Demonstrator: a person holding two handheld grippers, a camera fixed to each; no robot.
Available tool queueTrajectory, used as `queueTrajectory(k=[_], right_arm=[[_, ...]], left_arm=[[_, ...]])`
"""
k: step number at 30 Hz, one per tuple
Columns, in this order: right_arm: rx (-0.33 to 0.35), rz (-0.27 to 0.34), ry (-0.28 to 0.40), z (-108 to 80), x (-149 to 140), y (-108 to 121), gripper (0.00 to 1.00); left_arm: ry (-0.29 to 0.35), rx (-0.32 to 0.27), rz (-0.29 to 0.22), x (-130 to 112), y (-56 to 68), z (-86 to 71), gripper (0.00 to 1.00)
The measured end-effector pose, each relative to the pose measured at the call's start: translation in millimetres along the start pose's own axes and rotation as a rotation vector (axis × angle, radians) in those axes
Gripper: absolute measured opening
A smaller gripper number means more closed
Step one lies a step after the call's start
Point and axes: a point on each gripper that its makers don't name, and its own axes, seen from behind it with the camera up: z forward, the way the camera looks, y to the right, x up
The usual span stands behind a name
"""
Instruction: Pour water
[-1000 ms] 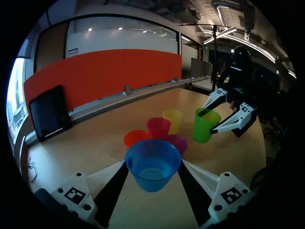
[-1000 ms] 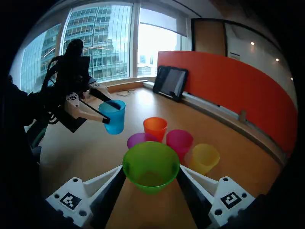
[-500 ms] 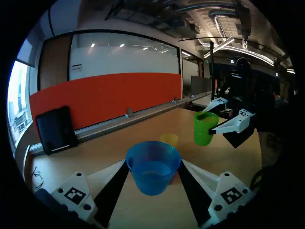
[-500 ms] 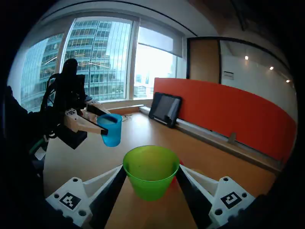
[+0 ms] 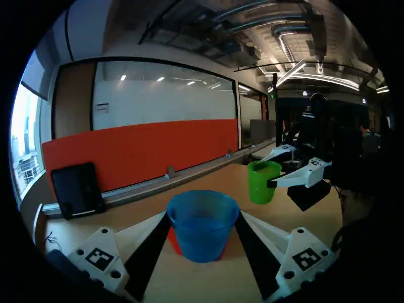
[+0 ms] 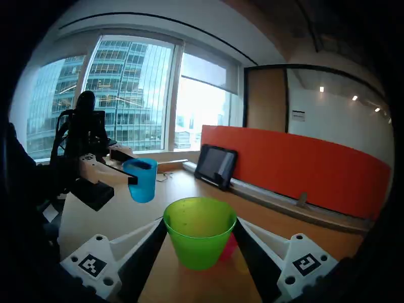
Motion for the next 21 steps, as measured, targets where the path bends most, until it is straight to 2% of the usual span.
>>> queueTrajectory(k=[12,21], right_arm=[[0.013,0.002,0.042,4.1,17,-8,0.93],[0.022,-0.01,0.048,7.9,21,-10,0.92]], left_arm=[[0.095,0.011,-0.017,28,-2.4,-9.4,0.87],[0.128,0.011,0.004,39,-0.9,-8.7,0.87]])
